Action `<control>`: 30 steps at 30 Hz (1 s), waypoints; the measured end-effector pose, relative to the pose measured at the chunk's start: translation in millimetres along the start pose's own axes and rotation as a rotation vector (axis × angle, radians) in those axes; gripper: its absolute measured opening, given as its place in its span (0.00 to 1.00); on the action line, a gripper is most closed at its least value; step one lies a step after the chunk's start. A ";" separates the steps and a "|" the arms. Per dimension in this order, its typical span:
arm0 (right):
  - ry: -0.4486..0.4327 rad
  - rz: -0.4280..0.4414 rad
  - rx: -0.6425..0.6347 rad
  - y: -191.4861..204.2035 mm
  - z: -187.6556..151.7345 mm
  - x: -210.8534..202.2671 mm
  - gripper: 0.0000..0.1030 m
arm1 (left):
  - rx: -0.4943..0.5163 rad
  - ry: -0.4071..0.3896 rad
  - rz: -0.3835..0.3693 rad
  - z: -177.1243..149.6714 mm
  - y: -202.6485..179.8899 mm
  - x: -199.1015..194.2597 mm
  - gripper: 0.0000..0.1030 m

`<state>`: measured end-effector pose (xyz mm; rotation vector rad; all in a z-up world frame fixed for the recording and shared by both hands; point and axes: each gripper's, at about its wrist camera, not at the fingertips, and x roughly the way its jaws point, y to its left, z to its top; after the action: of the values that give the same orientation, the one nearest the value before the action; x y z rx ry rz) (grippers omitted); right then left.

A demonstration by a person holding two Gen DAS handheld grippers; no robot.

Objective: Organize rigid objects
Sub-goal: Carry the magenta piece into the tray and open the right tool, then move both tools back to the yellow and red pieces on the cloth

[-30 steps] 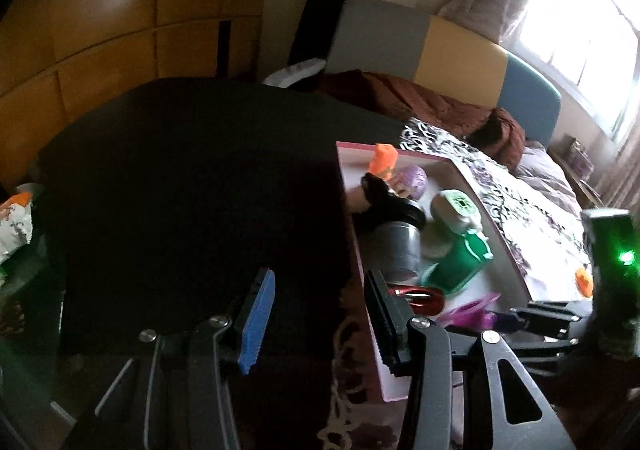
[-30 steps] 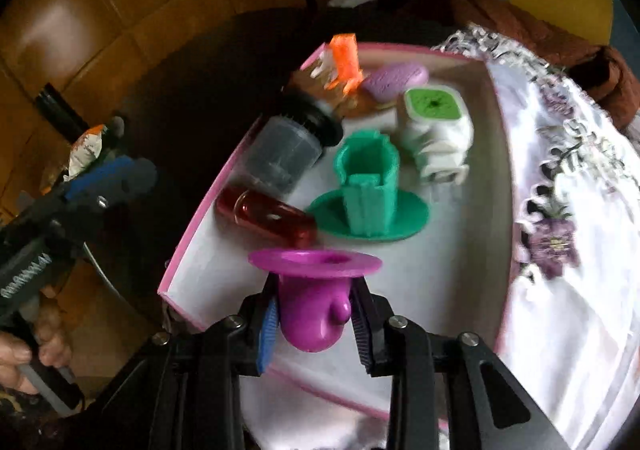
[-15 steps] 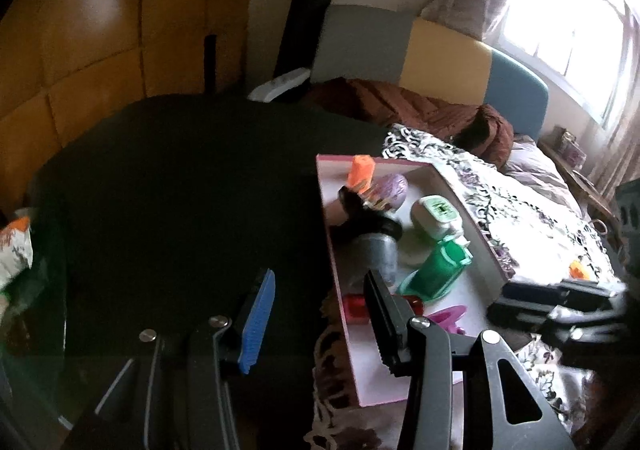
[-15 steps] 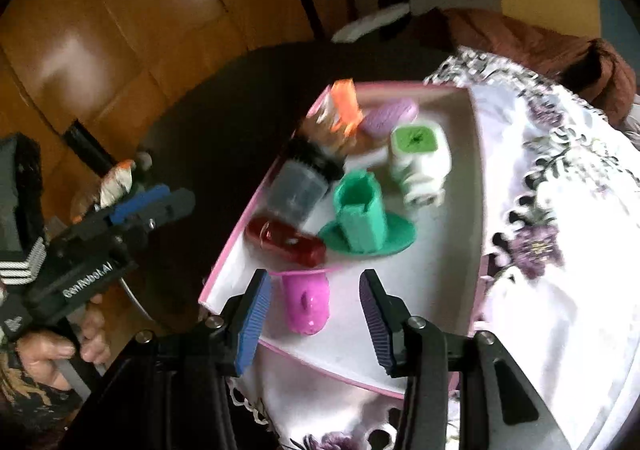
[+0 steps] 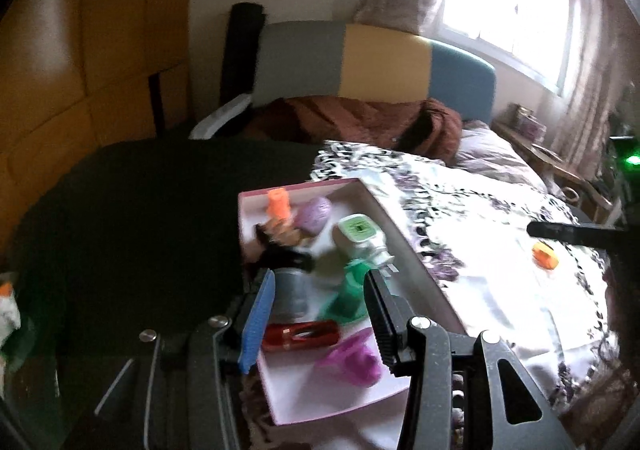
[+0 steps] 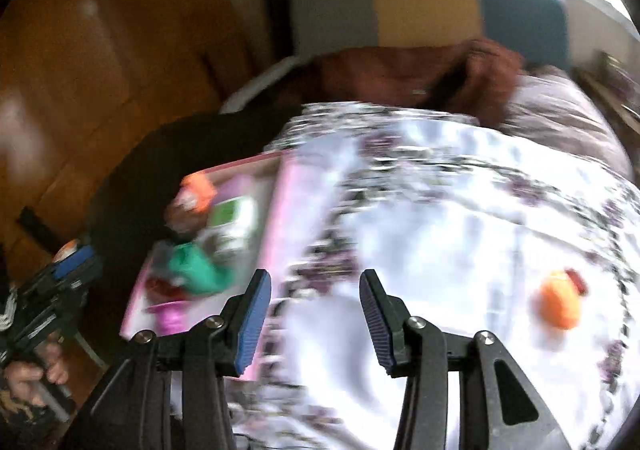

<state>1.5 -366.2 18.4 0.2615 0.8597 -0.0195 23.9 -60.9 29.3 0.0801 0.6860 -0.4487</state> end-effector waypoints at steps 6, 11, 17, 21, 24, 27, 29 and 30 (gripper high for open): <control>-0.033 -0.184 0.129 -84.1 5.3 -16.0 0.45 | 0.062 0.002 -0.045 8.5 -32.9 5.2 0.46; -0.062 -0.329 0.318 -158.1 -7.1 -18.7 0.45 | 0.124 0.015 -0.086 12.0 -64.6 11.8 0.48; -0.053 -0.348 0.594 -217.8 -34.6 -19.2 0.45 | 0.190 0.038 -0.142 14.6 -107.4 24.7 0.48; -0.047 -0.340 0.665 -231.0 -41.2 -19.9 0.45 | 0.232 0.063 -0.182 12.9 -137.6 37.4 0.48; -0.045 -0.338 0.680 -230.7 -42.6 -20.8 0.45 | 0.267 0.086 -0.204 9.8 -157.8 47.5 0.48; -0.052 -0.338 0.693 -231.8 -43.3 -23.1 0.45 | 0.306 0.114 -0.226 5.5 -180.9 59.7 0.48; -0.061 -0.329 0.713 -235.6 -45.4 -24.6 0.45 | 0.327 0.130 -0.239 3.4 -193.4 67.2 0.48; -0.065 -0.328 0.721 -237.0 -46.0 -25.6 0.45 | 0.333 0.139 -0.247 2.5 -197.9 70.9 0.48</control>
<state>-78.5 -587.0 -43.1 0.7855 0.7974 -0.6494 -10.4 -266.4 1.4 0.3456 0.7563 -0.7983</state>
